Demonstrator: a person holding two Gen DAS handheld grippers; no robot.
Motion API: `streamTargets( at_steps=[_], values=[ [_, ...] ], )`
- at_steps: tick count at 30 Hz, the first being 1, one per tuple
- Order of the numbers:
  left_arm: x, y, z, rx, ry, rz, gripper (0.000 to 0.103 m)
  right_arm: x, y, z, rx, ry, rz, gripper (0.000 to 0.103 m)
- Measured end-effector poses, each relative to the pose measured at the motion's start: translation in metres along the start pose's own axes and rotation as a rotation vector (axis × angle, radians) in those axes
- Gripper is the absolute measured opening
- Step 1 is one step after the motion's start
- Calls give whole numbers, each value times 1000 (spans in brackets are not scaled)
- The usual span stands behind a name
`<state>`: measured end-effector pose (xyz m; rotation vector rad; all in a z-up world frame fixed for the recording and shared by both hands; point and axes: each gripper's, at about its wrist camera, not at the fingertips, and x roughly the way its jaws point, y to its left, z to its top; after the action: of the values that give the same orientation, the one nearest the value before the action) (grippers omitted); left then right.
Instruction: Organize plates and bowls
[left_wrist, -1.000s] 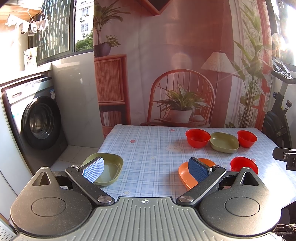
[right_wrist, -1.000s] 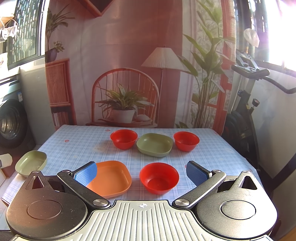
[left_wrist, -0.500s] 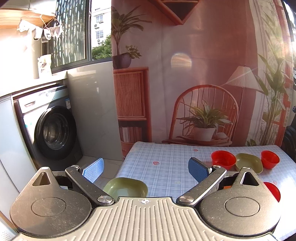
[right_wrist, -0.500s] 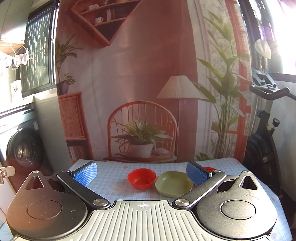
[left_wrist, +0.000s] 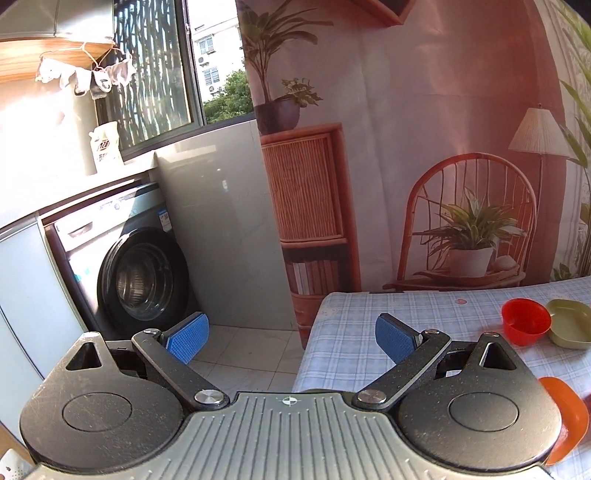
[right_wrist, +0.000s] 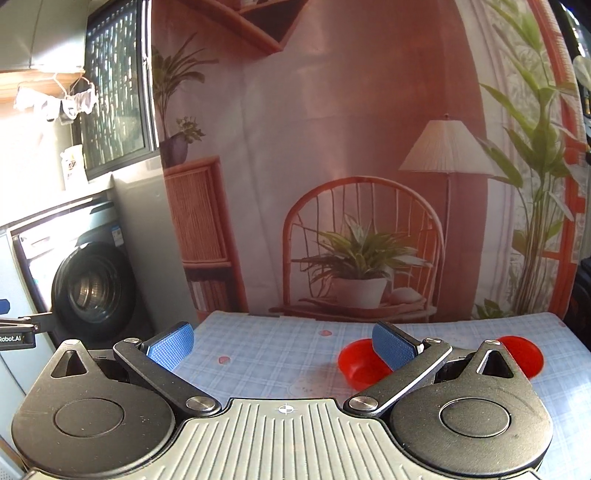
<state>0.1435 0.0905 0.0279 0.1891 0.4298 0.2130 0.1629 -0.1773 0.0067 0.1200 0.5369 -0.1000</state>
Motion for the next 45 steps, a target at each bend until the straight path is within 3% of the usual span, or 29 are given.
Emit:
streamTargets(
  at_steps=[8,10,13,17,22,26,32,34,36,38,41,45],
  values=[
    [50,36,-21,-47,105,37,98,80,59,-15,-92,95,92,100],
    [65,44,-35,-82,156,15,96,97,73,-22,-120,112,126,94],
    [89,55,-58,-125,229,-11,83,127,98,-37,-157,169,186,83],
    [108,61,-85,-133,296,-11,81,165,124,-55,-151,268,262,69],
    [122,72,-112,-172,353,-30,75,204,144,-75,-163,346,281,52],
    [135,76,-130,-215,392,-63,60,227,156,-91,-184,407,296,45],
    [140,70,-149,-231,441,-88,52,247,159,-115,-176,480,307,25],
    [142,68,-154,-255,456,-84,50,249,159,-121,-182,494,316,15],
    [141,68,-157,-274,454,-98,45,248,159,-124,-181,492,334,12],
    [141,65,-159,-285,450,-112,29,246,159,-125,-181,484,346,8],
    [140,60,-159,-297,439,-125,13,242,158,-125,-163,487,356,7],
    [137,55,-156,-300,445,-115,12,234,152,-125,-113,499,348,7]
  ],
)
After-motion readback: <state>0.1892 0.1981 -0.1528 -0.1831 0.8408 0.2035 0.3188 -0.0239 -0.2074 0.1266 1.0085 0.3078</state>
